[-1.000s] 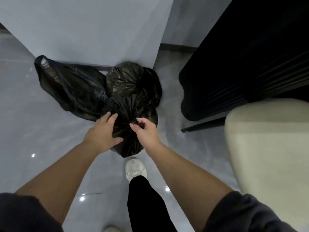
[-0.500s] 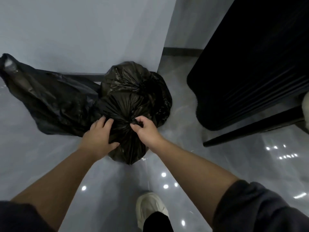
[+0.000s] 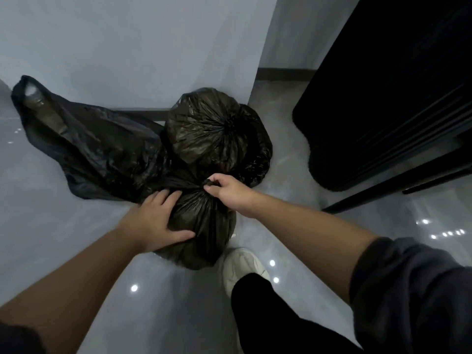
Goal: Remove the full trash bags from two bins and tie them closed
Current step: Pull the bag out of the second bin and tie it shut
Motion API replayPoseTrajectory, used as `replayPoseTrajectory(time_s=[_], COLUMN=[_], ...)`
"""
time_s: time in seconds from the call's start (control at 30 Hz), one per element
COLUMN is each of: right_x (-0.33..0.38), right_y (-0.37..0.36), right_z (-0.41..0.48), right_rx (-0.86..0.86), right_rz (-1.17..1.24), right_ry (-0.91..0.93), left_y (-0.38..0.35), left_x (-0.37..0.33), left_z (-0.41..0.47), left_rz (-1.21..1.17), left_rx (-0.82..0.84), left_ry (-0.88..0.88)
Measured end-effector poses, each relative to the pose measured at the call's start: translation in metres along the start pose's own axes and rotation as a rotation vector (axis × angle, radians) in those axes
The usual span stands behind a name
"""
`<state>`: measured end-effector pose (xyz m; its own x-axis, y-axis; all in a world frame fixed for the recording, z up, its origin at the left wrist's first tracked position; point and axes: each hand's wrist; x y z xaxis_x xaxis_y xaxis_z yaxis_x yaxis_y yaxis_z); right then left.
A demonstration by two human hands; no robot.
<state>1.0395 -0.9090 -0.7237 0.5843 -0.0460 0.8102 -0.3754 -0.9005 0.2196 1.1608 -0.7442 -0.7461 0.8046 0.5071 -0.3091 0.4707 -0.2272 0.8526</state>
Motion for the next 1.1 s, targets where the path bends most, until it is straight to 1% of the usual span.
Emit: replayPoseTrajectory(time_s=[0.1, 0.2, 0.3, 0.37, 0.43, 0.47, 0.5, 0.6, 0.63, 0.67, 0.77, 0.8, 0.87, 0.97, 1.03, 1.1], right_x=[-0.012, -0.026, -0.037, -0.038, -0.032, -0.026, -0.02, 0.0, 0.006, 0.011, 0.024, 0.027, 0.031, 0.035, 0.04, 0.046], right_y=[0.0, 0.002, 0.0, 0.001, 0.01, 0.017, 0.026, 0.055, 0.062, 0.068, 0.075, 0.077, 0.083, 0.093, 0.1, 0.109], right_z=[0.025, 0.047, 0.066, 0.074, 0.08, 0.083, 0.086, 0.098, 0.103, 0.111, 0.131, 0.137, 0.143, 0.141, 0.136, 0.131], right_rx=[-0.05, -0.109, -0.162, -0.181, -0.163, -0.181, -0.239, -0.588, -0.646, -0.64, -0.482, -0.455, -0.494, -0.59, -0.629, -0.675], right_rz=[-0.047, -0.046, -0.045, -0.053, -0.074, -0.098, -0.15, -0.471, -0.533, -0.555, -0.5, -0.523, -0.576, -0.485, -0.382, -0.291], right_ry=[0.032, 0.086, 0.118, 0.111, 0.07, 0.043, 0.025, 0.085, 0.122, 0.151, 0.179, 0.176, 0.197, 0.346, 0.454, 0.538], left_y=[-0.024, -0.035, -0.034, -0.031, -0.027, -0.026, -0.025, -0.022, -0.02, -0.018, -0.01, -0.009, -0.007, -0.001, 0.008, 0.022], left_x=[0.002, -0.002, 0.002, 0.007, 0.011, 0.012, 0.013, 0.015, 0.014, 0.014, 0.006, 0.003, -0.002, -0.01, -0.016, -0.022], left_z=[0.022, 0.044, 0.065, 0.075, 0.079, 0.078, 0.077, 0.07, 0.068, 0.067, 0.068, 0.069, 0.07, 0.067, 0.063, 0.061], left_rz=[0.098, 0.215, 0.241, 0.243, 0.233, 0.231, 0.235, 0.244, 0.232, 0.216, 0.193, 0.188, 0.14, 0.005, -0.096, -0.159], left_rx=[0.012, -0.054, -0.092, -0.112, -0.147, -0.163, -0.169, -0.16, -0.157, -0.159, -0.171, -0.174, -0.173, -0.208, -0.326, -0.483], left_ry=[0.083, 0.157, 0.204, 0.208, 0.182, 0.167, 0.155, 0.15, 0.153, 0.153, 0.094, 0.053, -0.033, -0.149, -0.204, -0.194])
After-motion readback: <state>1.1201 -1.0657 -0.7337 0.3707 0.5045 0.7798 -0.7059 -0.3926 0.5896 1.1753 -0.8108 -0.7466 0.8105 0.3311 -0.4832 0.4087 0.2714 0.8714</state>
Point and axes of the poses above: each hand's wrist, its own z-axis towards the middle knuckle, its own y-axis out of the back of the hand, x = y × z, and after that the axes turned 1 degree about -x, right-handed
